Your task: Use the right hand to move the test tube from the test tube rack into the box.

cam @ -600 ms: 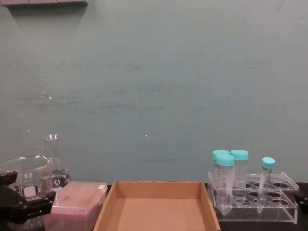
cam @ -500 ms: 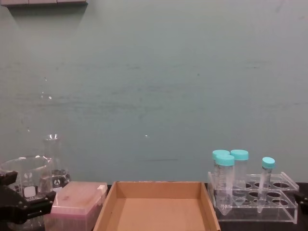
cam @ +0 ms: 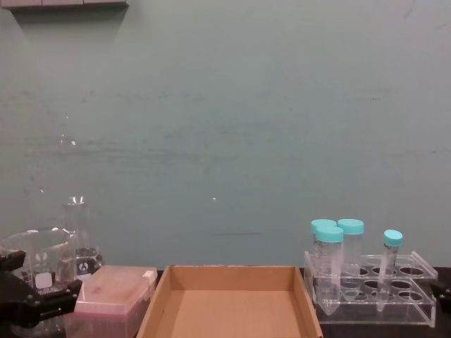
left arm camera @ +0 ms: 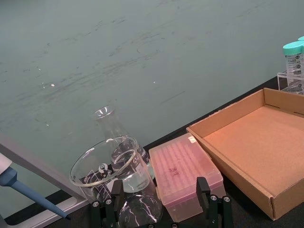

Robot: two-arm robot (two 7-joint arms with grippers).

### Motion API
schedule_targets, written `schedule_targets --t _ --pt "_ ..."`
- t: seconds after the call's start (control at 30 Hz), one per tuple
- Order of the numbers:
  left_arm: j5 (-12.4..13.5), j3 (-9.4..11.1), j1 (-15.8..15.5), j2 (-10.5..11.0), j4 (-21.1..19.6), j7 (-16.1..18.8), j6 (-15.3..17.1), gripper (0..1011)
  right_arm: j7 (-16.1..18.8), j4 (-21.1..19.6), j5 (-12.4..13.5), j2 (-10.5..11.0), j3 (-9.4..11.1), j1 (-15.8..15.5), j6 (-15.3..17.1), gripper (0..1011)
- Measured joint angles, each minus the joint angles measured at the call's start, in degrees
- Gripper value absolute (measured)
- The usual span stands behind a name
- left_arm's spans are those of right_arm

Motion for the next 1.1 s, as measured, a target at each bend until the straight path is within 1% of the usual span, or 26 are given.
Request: schedule_targets --t 0.9,1.1 --pt "0.00 0.00 0.00 0.00 0.00 0.00 0.00 1000 0.00 0.00 0.00 0.00 0.00 0.00 0.00 1003" --pt "0.00 0.00 0.00 0.00 0.00 0.00 0.00 1000 0.61 -0.46 -0.28 0.14 1.29 -0.73 -0.01 1003"
